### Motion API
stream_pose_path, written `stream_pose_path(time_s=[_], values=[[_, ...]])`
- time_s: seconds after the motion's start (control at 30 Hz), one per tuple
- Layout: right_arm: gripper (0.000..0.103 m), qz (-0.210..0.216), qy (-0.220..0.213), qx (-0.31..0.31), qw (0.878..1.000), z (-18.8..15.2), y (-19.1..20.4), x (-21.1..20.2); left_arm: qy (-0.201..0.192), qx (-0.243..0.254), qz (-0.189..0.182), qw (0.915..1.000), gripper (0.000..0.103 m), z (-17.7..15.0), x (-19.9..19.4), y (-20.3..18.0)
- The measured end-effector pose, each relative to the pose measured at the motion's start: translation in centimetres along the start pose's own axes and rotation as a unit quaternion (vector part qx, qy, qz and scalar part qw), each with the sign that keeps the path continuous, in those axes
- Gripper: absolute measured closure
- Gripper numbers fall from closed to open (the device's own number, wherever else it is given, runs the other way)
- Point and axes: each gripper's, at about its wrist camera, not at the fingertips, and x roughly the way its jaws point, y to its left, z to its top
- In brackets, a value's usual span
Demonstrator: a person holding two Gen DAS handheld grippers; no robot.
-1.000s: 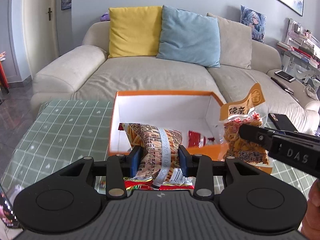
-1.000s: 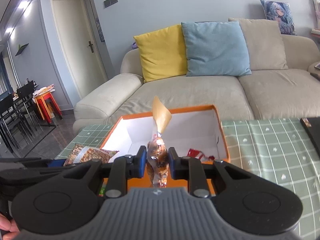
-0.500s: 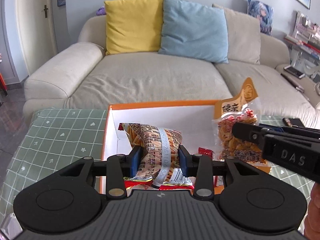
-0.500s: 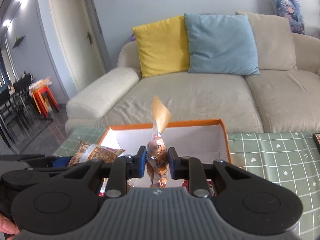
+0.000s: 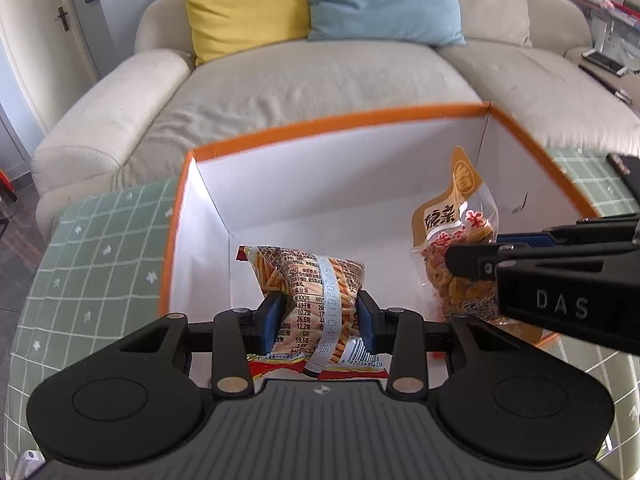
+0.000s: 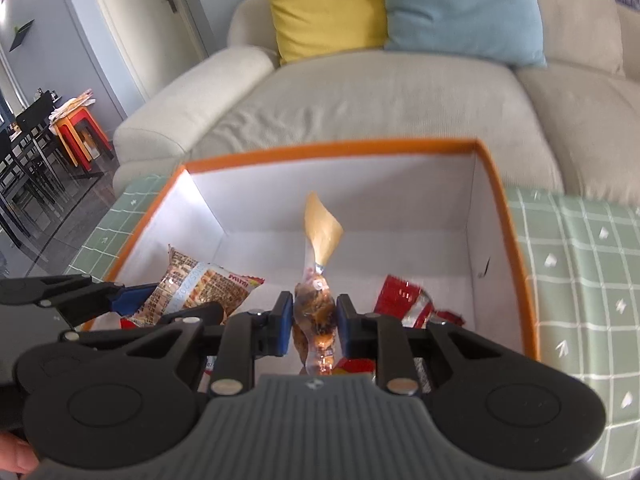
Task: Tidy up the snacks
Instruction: 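Lift both held bags into the orange box and release them, then move both open tools back toward the remaining snacks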
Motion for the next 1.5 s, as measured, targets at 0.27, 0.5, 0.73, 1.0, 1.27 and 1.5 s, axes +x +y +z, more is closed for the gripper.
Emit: stream_pose_path(time_s=[0.27, 0.5, 0.73, 1.0, 1.27, 1.5], values=[[0.083, -0.013, 0.035, 0.003, 0.999, -1.3, -0.6, 2.4, 0.013, 0.013, 0.003, 0.9998, 0.058, -0.1, 1.0, -0.2], [0.082, -0.029, 0.046, 0.001, 0.999, -1.4, -0.8, 2.7, 0.025, 0.018, 0.018, 0.9994, 0.05, 0.4, 1.9, -0.6], [0.077, -0.047, 0.046, -0.023, 0.998, -1.9, -0.3, 2.1, 0.013, 0.02, 0.038, 0.999, 0.033, 0.2, 1.3, -0.8], [0.054, -0.075, 0.026, -0.043, 0.996, -1.6, 0.2, 0.2, -0.005, 0.022, 0.049, 0.9985, 0.021, 0.1, -0.9, -0.7], [0.029, -0.093, -0.005, -0.044, 0.995, -1.4, 0.4, -3.5, -0.036, -0.006, 0.05, 0.9981, 0.02, -0.2, -4.5, 0.1], [0.017, -0.099, -0.071, -0.051, 0.991, -3.8, 1.1, -8.3, -0.084, -0.041, 0.046, 0.9946, 0.02, -1.5, -8.7, 0.7]])
